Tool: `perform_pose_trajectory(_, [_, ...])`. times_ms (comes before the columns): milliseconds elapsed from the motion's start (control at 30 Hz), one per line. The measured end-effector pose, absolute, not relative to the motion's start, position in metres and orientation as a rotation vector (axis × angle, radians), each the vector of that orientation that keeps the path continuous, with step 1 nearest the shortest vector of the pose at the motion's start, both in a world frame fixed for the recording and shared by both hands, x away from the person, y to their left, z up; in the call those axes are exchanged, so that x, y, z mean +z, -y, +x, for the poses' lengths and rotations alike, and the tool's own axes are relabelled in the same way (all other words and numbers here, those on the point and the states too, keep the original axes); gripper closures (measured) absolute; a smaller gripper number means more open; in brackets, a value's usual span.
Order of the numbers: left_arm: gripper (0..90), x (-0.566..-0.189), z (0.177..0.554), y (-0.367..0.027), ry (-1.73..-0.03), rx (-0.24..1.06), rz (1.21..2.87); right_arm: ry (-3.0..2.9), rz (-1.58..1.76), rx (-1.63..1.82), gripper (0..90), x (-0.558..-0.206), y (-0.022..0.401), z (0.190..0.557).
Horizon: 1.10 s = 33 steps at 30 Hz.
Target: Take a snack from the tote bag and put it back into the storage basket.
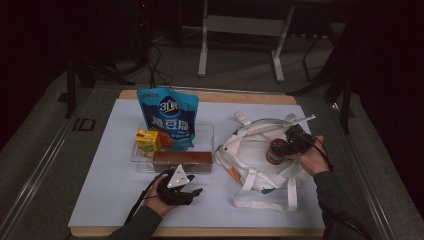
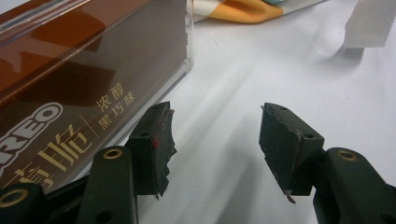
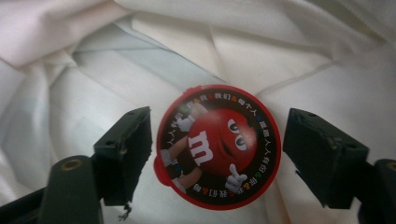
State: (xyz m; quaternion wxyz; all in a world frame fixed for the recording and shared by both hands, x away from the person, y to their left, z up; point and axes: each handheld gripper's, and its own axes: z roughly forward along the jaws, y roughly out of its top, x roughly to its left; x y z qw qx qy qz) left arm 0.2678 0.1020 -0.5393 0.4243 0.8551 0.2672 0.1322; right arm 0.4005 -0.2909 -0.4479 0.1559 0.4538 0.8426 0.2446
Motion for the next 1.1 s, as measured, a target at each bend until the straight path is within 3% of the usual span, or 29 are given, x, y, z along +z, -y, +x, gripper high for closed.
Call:
perform_pose_trajectory(533, [44.4, -0.539, 0.268, -0.102, -0.667, 0.331, 2.141, -2.483, 1.331, 0.552, 24.5, -0.467, 0.282, 0.411])
perform_pose_trajectory(1100, [44.4, -0.539, 0.268, -0.102, -0.666, 0.331, 2.142, -2.538, 1.21, 0.55, 25.3, -0.46, 0.27, 0.408])
